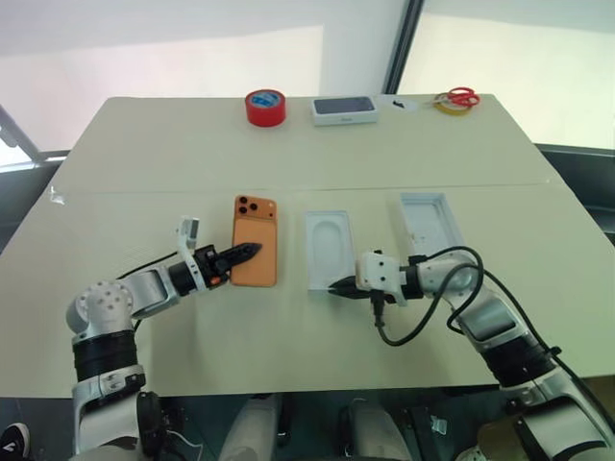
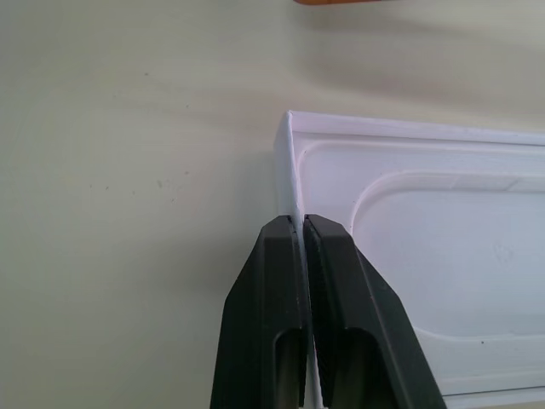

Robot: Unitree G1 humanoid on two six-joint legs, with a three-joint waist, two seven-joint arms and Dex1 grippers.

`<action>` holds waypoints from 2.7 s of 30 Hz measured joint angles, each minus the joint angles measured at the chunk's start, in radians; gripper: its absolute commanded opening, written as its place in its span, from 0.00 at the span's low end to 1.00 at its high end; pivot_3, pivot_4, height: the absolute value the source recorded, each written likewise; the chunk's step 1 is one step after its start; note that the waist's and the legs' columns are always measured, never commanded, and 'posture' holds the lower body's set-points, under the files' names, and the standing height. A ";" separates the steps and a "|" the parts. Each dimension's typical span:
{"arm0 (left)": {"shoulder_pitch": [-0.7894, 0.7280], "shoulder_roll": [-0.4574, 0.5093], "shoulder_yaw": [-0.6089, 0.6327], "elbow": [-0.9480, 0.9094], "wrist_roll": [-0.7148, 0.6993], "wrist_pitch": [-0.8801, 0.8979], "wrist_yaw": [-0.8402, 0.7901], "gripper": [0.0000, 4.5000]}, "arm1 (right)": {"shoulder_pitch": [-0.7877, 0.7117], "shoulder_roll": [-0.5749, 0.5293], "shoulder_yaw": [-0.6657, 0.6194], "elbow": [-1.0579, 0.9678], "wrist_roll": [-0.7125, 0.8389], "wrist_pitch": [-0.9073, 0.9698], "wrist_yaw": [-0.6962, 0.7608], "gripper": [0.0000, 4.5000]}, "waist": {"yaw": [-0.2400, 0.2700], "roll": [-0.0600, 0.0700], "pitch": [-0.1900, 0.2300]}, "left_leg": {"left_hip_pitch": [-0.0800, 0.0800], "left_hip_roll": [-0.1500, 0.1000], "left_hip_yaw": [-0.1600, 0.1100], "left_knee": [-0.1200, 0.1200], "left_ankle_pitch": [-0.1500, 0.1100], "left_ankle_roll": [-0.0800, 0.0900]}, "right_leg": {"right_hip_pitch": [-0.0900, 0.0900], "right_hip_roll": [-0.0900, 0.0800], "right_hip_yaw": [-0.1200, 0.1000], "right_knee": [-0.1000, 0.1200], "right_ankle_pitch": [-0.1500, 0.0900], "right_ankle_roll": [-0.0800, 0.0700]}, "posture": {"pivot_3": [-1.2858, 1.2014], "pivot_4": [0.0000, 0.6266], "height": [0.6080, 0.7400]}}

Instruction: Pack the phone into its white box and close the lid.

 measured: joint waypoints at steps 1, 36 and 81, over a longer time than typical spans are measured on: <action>-0.004 -0.003 0.000 0.000 -0.002 0.000 0.007 0.00 | -0.004 0.004 0.000 -0.001 0.003 0.006 -0.002 0.01 | 0.000 0.000 0.000 | 0.000 0.000 0.000 0.000 0.000 0.000 | 0.000 0.000 0.000 0.000 0.000 0.000 | 0.52 0.24 0.99; -0.042 -0.148 -0.055 -0.030 -0.039 -0.043 0.217 0.41 | -0.111 -0.031 -0.083 0.112 0.022 0.029 -0.086 0.91 | 0.019 -0.002 0.002 | 0.000 0.000 0.000 0.002 0.000 0.000 | 0.001 0.000 -0.001 -0.001 0.000 0.000 | 0.52 0.24 0.99; -0.098 -0.016 -0.549 0.024 0.445 -0.442 -0.138 0.00 | -0.152 -0.008 -0.042 0.258 -0.149 -0.065 -0.200 0.01 | 0.042 -0.001 0.003 | 0.000 -0.002 0.000 0.002 -0.001 0.001 | 0.002 -0.001 -0.001 -0.002 0.000 0.000 | 0.52 0.24 0.99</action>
